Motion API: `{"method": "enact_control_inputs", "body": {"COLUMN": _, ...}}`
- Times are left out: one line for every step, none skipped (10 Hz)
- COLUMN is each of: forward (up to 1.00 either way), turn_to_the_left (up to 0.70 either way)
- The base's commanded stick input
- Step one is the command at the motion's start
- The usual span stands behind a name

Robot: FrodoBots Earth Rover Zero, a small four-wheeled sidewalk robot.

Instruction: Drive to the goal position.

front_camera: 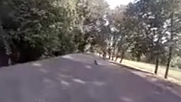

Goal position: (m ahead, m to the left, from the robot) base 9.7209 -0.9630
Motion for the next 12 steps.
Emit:
{"method": "enact_control_inputs", "body": {"forward": 0.70, "turn_to_the_left": 0.00}}
{"method": "enact_control_inputs", "body": {"forward": 0.70, "turn_to_the_left": 0.00}}
{"method": "enact_control_inputs", "body": {"forward": 0.70, "turn_to_the_left": 0.00}}
{"method": "enact_control_inputs", "body": {"forward": 0.70, "turn_to_the_left": 0.00}}
{"method": "enact_control_inputs", "body": {"forward": 0.70, "turn_to_the_left": -0.11}}
{"method": "enact_control_inputs", "body": {"forward": 0.70, "turn_to_the_left": -0.33}}
{"method": "enact_control_inputs", "body": {"forward": 0.70, "turn_to_the_left": -0.19}}
{"method": "enact_control_inputs", "body": {"forward": 0.70, "turn_to_the_left": -0.05}}
{"method": "enact_control_inputs", "body": {"forward": 0.70, "turn_to_the_left": 0.00}}
{"method": "enact_control_inputs", "body": {"forward": 0.70, "turn_to_the_left": 0.00}}
{"method": "enact_control_inputs", "body": {"forward": 0.70, "turn_to_the_left": 0.00}}
{"method": "enact_control_inputs", "body": {"forward": 0.70, "turn_to_the_left": 0.00}}
